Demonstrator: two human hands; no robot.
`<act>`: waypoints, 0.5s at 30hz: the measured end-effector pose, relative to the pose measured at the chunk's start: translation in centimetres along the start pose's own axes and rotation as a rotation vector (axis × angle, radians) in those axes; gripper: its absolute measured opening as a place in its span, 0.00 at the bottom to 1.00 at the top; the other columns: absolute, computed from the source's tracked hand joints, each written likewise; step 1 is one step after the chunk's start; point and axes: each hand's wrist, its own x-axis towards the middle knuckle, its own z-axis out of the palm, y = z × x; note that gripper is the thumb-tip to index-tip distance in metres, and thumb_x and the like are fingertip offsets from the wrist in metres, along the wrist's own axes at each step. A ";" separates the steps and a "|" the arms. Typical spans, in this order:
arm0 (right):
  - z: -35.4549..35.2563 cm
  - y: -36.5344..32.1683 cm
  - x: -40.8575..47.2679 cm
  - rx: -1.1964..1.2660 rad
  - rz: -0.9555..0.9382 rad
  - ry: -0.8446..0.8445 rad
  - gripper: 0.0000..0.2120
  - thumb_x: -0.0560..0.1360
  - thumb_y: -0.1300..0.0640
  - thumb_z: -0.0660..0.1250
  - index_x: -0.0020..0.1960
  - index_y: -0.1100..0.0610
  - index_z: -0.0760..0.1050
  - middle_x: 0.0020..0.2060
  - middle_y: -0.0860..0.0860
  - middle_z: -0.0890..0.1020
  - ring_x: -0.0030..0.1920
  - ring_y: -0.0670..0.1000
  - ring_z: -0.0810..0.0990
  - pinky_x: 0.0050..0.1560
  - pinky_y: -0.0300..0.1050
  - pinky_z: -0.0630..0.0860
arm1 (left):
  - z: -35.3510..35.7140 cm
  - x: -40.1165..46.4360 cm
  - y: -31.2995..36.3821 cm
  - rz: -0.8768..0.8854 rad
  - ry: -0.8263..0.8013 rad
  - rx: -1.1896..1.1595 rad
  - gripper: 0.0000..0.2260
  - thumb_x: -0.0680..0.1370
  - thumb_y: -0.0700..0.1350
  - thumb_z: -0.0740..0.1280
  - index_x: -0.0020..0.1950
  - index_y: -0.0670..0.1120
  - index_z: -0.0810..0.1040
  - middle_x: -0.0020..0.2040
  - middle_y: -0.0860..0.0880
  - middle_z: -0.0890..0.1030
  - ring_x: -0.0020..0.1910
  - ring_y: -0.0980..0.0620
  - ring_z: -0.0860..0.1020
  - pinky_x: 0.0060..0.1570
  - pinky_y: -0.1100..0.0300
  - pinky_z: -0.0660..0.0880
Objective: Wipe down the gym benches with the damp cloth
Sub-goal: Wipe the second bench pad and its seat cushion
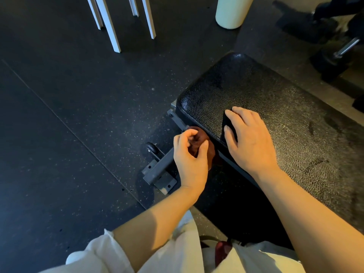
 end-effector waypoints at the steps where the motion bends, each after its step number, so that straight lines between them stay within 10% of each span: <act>1: 0.0 0.0 0.0 -0.001 0.000 -0.002 0.19 0.79 0.55 0.60 0.67 0.61 0.72 0.64 0.56 0.74 0.65 0.57 0.70 0.66 0.52 0.68 | 0.2 0.0 0.1 -0.020 0.019 -0.014 0.15 0.74 0.38 0.71 0.53 0.55 0.73 0.51 0.57 0.73 0.52 0.60 0.73 0.53 0.70 0.69; 5: 0.2 0.0 0.1 -0.006 0.000 0.002 0.18 0.79 0.55 0.60 0.67 0.60 0.72 0.64 0.56 0.74 0.65 0.57 0.70 0.66 0.51 0.68 | 1.6 -0.7 0.9 -0.063 0.143 -0.041 0.14 0.74 0.35 0.70 0.54 0.50 0.73 0.51 0.56 0.72 0.50 0.64 0.73 0.52 0.72 0.68; 10: 0.2 0.1 0.1 -0.001 -0.003 0.009 0.19 0.80 0.54 0.60 0.67 0.60 0.72 0.64 0.56 0.74 0.65 0.57 0.70 0.66 0.51 0.67 | 1.1 -3.7 0.2 -0.036 -0.110 -0.038 0.17 0.72 0.31 0.70 0.52 0.49 0.75 0.49 0.53 0.73 0.48 0.64 0.74 0.49 0.74 0.69; 15: 0.1 0.2 0.0 0.016 -0.009 0.004 0.19 0.79 0.54 0.59 0.67 0.61 0.72 0.63 0.57 0.75 0.64 0.58 0.71 0.66 0.51 0.68 | 1.5 0.2 0.4 -0.077 0.197 -0.060 0.15 0.73 0.34 0.70 0.52 0.50 0.74 0.49 0.54 0.72 0.49 0.62 0.73 0.52 0.72 0.68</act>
